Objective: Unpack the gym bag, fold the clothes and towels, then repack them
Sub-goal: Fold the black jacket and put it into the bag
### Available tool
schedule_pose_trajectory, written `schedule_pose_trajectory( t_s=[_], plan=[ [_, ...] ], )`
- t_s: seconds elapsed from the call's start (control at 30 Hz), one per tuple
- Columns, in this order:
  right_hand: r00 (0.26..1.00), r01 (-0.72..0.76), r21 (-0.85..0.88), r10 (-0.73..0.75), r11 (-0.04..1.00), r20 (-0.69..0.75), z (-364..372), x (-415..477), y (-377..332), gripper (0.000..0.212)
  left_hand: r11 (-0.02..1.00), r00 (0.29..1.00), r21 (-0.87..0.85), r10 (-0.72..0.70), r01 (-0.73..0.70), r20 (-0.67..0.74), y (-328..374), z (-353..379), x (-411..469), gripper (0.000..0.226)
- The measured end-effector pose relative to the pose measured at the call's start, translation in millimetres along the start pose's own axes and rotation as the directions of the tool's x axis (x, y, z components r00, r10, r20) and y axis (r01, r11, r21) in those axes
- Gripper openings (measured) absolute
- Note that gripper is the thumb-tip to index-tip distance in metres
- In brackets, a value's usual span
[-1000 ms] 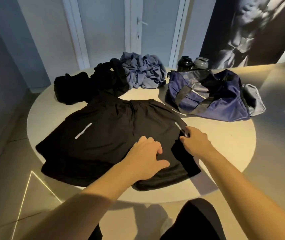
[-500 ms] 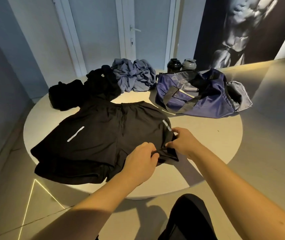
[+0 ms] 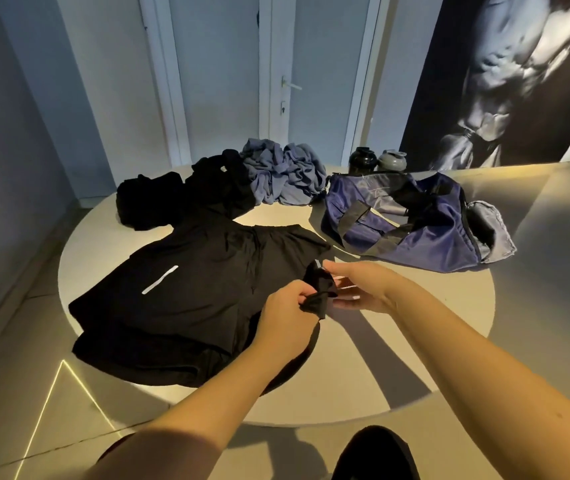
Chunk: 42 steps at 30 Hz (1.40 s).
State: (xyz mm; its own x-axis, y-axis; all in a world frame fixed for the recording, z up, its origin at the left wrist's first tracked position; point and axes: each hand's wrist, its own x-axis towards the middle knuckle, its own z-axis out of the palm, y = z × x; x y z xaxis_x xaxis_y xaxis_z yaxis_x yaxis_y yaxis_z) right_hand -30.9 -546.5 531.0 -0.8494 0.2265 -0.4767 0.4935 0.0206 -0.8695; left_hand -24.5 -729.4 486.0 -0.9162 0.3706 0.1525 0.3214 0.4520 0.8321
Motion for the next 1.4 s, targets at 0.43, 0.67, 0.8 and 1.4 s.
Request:
schedule_pose_trajectory(
  t_s=[0.43,0.67,0.8,1.4],
  plan=[
    [0.986,-0.133,-0.328,0.093,0.935,-0.136,31,102,-62,0.031,0.967,0.998,-0.255,-0.037,0.024,-0.047,5,-39,2,0.011],
    [0.994,0.011,0.053,-0.005,0.999,-0.111,35,106,-102,0.025,0.823,0.987,-0.566,-0.132,0.057,-0.091,6,-70,3,0.015],
    [0.994,0.064,0.077,-0.057,0.995,-0.088,73,98,-128,0.027,0.739,0.969,-0.669,-0.212,0.075,-0.125,-5,-94,-3,0.016],
    [0.996,0.077,-0.024,-0.079,0.997,-0.050,296,126,-137,0.026,0.942,0.884,-0.313,-0.247,0.123,-0.396,-126,-217,-61,0.056]
  ],
)
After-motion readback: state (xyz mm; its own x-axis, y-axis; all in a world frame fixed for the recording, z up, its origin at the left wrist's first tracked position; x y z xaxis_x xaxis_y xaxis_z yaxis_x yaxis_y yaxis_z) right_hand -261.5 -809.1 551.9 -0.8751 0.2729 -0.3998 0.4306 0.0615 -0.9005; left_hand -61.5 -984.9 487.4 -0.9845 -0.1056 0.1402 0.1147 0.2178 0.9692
